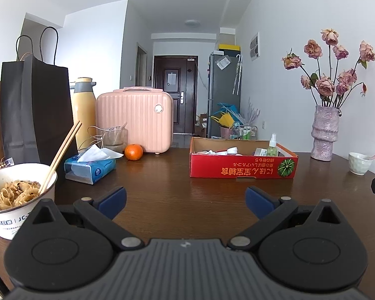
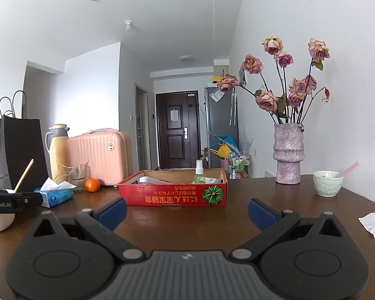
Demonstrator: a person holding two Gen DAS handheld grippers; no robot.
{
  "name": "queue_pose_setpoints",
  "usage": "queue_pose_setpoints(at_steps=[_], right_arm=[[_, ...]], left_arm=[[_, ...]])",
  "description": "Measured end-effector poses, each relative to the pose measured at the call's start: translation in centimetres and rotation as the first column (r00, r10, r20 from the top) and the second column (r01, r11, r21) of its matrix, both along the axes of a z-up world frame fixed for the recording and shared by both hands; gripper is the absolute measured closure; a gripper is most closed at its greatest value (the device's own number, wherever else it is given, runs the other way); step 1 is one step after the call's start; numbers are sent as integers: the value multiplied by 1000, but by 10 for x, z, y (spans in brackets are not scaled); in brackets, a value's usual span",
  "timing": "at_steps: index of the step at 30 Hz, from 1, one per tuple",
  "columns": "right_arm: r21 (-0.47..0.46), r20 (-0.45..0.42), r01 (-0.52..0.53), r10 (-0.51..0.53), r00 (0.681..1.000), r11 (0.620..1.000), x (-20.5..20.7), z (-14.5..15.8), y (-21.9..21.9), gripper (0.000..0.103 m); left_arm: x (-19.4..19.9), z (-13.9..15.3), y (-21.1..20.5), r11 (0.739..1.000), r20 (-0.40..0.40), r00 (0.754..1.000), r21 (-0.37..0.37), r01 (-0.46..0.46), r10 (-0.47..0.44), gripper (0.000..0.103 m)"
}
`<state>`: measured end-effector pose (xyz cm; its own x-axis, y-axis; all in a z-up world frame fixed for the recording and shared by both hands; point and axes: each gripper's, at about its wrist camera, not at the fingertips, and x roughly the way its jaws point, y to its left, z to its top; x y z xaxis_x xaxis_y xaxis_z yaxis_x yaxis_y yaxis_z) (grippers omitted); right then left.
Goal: Organize rigid objects
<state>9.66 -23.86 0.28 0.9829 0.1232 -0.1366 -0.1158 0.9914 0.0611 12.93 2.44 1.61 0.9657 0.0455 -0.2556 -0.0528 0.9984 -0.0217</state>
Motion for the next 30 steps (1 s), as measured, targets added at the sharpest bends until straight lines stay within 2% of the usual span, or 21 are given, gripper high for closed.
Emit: queue_pose_setpoints(at_steps=[30], right_arm=[[4,-7,-2,2,1000,1000,2,-2,3,0]], left_arm=[[1,0,-3,1000,-4,1000,2,8,-8,0]])
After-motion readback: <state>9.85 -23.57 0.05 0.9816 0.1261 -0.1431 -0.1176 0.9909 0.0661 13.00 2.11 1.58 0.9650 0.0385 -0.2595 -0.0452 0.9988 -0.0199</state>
